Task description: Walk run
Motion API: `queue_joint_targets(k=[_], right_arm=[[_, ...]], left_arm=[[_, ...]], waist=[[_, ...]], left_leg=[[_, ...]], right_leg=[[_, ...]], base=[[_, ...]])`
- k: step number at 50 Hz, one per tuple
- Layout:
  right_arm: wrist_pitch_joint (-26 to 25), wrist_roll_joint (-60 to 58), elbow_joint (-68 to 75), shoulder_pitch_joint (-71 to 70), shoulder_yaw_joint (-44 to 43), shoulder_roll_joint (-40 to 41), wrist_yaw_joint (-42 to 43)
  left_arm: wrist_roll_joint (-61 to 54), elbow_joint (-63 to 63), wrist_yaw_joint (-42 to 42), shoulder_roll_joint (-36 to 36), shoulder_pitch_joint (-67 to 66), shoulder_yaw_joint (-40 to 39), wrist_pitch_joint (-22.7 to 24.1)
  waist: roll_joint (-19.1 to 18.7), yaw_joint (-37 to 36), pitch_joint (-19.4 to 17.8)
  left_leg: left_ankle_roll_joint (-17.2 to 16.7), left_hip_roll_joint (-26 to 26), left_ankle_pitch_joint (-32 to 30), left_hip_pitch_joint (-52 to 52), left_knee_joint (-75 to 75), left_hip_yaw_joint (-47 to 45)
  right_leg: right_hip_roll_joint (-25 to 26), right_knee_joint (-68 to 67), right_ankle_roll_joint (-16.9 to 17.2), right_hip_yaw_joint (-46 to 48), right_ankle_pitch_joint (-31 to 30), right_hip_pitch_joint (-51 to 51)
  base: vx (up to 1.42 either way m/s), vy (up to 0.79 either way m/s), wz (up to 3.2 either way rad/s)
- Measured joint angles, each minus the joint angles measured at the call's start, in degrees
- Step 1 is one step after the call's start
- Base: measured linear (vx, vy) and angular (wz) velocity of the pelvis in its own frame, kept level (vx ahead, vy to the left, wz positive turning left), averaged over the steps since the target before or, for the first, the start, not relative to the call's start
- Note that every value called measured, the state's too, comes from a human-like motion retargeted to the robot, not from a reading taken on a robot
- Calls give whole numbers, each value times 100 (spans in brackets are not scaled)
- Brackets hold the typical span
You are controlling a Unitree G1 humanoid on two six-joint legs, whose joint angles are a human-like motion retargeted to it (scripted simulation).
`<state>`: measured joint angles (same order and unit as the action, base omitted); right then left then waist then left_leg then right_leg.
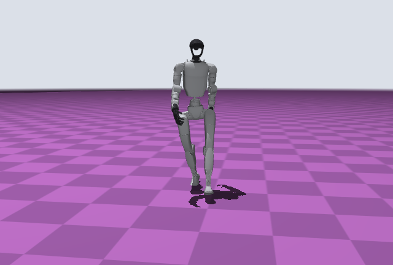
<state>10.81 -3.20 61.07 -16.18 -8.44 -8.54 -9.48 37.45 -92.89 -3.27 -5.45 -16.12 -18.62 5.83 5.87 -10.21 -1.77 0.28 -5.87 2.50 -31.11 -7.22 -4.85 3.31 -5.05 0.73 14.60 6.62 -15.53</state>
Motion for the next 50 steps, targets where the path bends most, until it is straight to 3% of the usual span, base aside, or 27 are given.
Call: queue_joint_targets(k=[2, 3, 5, 7, 10, 14, 17, 20, 23, 25, 28, 30, 32, 33, 35, 38, 41, 45, 50], right_arm=[[23, -168, 112, 279, 52, 84, -35], [1, -317, 210, 505, 42, 138, -69], [-89, -668, 437, 934, 65, 277, -9], [-180, -951, 732, 1228, 60, 317, 226], [-260, -1316, 1302, 1580, 156, 203, 376], [-303, -1506, 2070, 1976, -144, 275, 521], [-297, -1025, 2658, 2229, -261, 192, 164], [-568, -636, 2983, 2426, -408, 231, -194], [-636, -463, 3110, 2562, -610, 334, -198], [-620, -377, 3139, 2642, -681, 397, -164], [-683, -381, 3137, 2589, -750, 425, -235], [-678, -396, 3109, 2544, -817, 450, -153], [-618, -212, 3128, 2564, -866, 436, -35], [-601, -66, 3101, 2557, -951, 457, 64], [-536, 245, 2965, 2433, -1075, 491, 262], [-412, 611, 2750, 2011, -840, 443, 405], [-401, 441, 2322, 1564, -731, 355, 590], [-373, 400, 1588, 999, -503, 182, 541], [-358, 517, 402, 410, -293, 57, 223]], left_arm=[[89, -9, -14, -79, 53, -4, -85], [159, 15, -40, -118, 70, -29, -121], [204, 160, -135, -129, 207, -90, -108], [7, 452, -289, -139, 485, 160, -19], [-459, 901, -447, -310, 916, 839, 297], [-285, 1379, -566, -644, 1748, 1219, 685], [-289, 1900, -902, -935, 2251, 1427, 939], [-547, 2438, -1169, -1205, 2736, 1507, 1212], [-822, 2925, -1318, -1464, 3062, 1511, 1461], [-954, 3214, -1364, -1517, 3150, 1518, 1556], [-989, 3437, -1281, -1371, 2996, 1434, 1531], [-894, 3363, -1227, -1159, 2728, 1333, 1498], [-587, 3082, -1231, -866, 2284, 1251, 1422], [-425, 2888, -1161, -712, 2079, 1292, 1363], [-87, 2413, -878, -411, 1847, 1285, 1197], [31, 1621, -554, -277, 1616, 1244, 954], [88, 1083, -467, -109, 1314, 999, 752], [119, 644, -294, -50, 785, 605, 525], [116, 189, 20, -111, 356, 273, 312]], waist=[[-27, -34, 145], [-49, -126, 257], [-128, -255, 272], [-380, 48, 218], [-616, 182, 274], [-526, 734, 328], [-390, 1245, 404], [-221, 1642, 379], [-81, 1983, 322], [-60, 2147, 339], [-76, 2102, 494], [-12, 2197, 645], [168, 2172, 684], [166, 2137, 750], [482, 1760, 734], [793, 1382, 528], [854, 1093, 423], [673, 680, 301], [103, 157, 55]], left_leg=[[279, 40, -107, 87, -368, -278], [217, 124, -288, 132, -561, -44], [276, 405, -362, 300, -1087, 49], [485, 519, -14, 784, -1256, 394], [719, 709, 348, 1473, -1074, 139], [790, 318, 387, 2359, -334, 408], [955, 21, 509, 2913, 44, 443], [991, -270, 773, 3464, 211, 630], [1030, -444, 995, 4078, 292, 892], [974, -406, 1029, 4456, 309, 938], [748, -445, 505, 4657, 17, 989], [600, -511, -450, 4785, -308, 785], [740, -424, -2027, 4936, -918, -82], [876, -253, -2583, 4764, -1496, -365], [1277, -493, -2974, 4343, -2763, -868], [1471, -181, -1667, 3435, -4528, -1237], [1336, -129, -1056, 2252, -5004, -1231], [791, -214, -552, 1196, -3719, -1079], [30, 19, -301, 503, -874, -486]], right_leg=[[26, -302, 230, 32, -942, -150], [-11, -523, 276, 124, -1638, -202], [-141, -1428, 126, 41, -2821, -87], [-61, -2730, -41, 347, -3243, 334], [-322, -4600, -571, 537, -2071, 1427], [-642, -5304, -93, 278, -1269, 3168], [-878, -4350, 131, 281, -886, 4059], [-1179, -2568, 152, 334, -680, 4595], [-1120, -768, 278, -50, -471, 4941], [-1147, -111, 567, -121, -400, 5130], [-1086, -650, -92, -9, -256, 5287], [-1440, -990, -280, 795, -811, 5129], [-1549, -1482, -158, -169, -1000, 4898], [-1726, -1761, -193, -193, -821, 4786], [-1906, -1832, -294, -431, -463, 4328], [-1914, -1687, -388, -319, -133, 3559], [-1805, -1196, -345, -59, -53, 2851], [-1237, -489, -473, 349, 76, 1971], [-232, 185, -539, 341, 432, 766]], base=[[128, -2, -40], [157, 0, -83], [160, -1, -66], [118, 2, 43], [108, 5, -13], [99, 2, 57], [122, -12, 104], [109, -20, 77], [117, -32, 80], [113, -30, 68], [119, -29, 10], [137, -26, 24], [138, -16, 33], [141, -20, 20], [125, -22, -31], [129, -34, -20], [81, -13, 16], [96, -20, -23], [108, -15, -69]])
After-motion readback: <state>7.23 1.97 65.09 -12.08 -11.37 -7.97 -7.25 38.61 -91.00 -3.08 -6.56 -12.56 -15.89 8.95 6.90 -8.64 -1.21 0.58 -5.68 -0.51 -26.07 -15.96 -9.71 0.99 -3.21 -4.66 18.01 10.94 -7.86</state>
